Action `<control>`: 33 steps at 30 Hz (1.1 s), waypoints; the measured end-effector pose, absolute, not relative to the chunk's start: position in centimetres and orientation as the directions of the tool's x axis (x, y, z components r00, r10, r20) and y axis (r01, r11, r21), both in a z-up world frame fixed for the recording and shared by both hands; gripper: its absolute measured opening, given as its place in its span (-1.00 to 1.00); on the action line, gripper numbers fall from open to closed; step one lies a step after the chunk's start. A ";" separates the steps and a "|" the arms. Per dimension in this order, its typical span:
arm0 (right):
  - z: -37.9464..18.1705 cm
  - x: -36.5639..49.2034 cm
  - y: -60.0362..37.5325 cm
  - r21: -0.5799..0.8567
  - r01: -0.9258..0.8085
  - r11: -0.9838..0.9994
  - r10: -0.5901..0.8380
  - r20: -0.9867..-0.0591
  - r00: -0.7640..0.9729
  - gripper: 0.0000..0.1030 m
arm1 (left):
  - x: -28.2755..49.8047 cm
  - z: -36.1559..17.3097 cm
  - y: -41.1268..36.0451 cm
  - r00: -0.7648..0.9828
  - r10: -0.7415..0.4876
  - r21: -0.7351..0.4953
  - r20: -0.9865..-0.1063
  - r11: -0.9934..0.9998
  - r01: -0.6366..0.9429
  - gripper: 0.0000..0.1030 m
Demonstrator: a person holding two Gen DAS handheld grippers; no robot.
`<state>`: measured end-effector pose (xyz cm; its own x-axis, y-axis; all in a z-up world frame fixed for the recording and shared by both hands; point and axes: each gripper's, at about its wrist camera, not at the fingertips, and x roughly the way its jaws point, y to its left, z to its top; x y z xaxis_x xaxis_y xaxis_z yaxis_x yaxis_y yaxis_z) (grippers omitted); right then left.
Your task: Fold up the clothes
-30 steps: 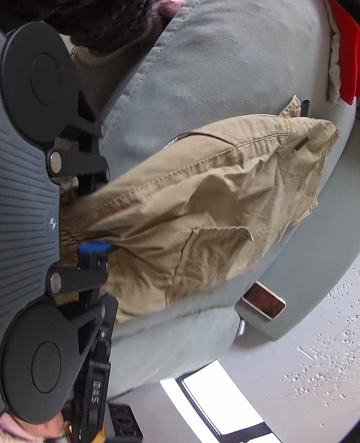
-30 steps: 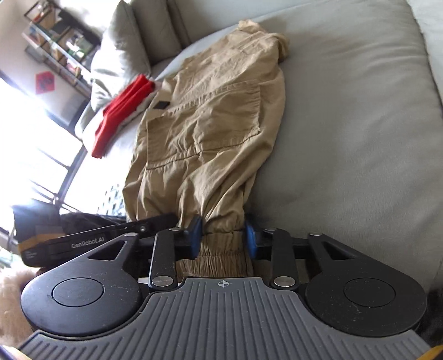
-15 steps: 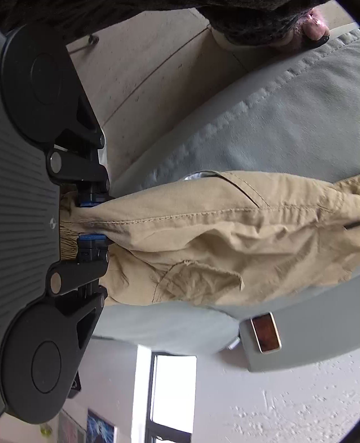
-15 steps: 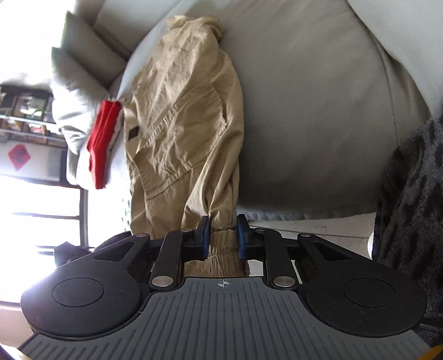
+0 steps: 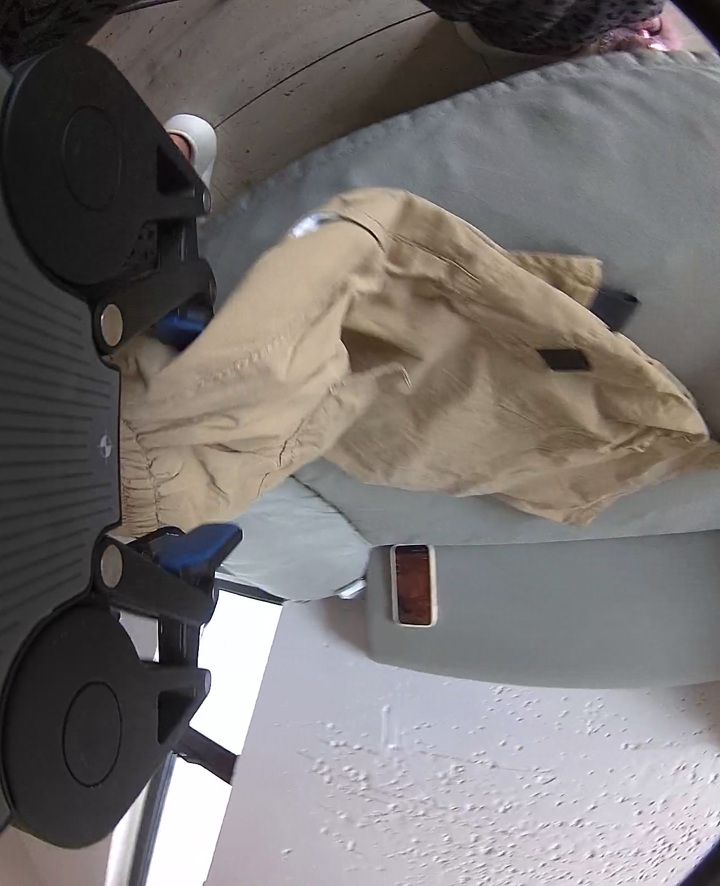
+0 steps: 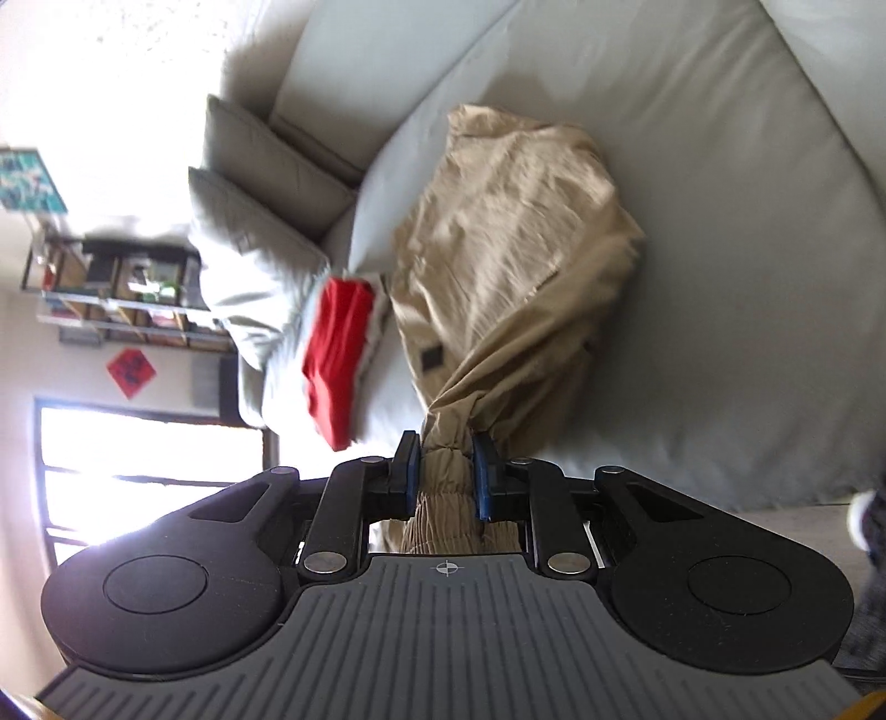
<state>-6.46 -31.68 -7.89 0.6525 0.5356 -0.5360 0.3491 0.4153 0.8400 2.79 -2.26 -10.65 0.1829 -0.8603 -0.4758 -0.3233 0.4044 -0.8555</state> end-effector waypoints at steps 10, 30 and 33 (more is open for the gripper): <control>-8.0 5.1 -32.5 0.797 0.422 0.433 0.298 -0.568 0.767 -0.01 | 13.3 -6.7 -3.7 0.128 -0.722 -0.733 -0.680 0.673 -0.101 0.71; -17.2 6.7 -36.3 0.539 0.336 0.773 0.218 -0.723 0.656 -0.05 | 6.0 -12.9 -6.9 0.430 -0.481 -0.349 -0.764 0.869 0.351 0.42; -17.8 7.3 -35.5 0.557 0.349 0.753 0.217 -0.711 0.669 -0.92 | 6.1 -13.0 -8.4 0.466 -0.433 -0.241 -0.772 0.877 0.416 0.05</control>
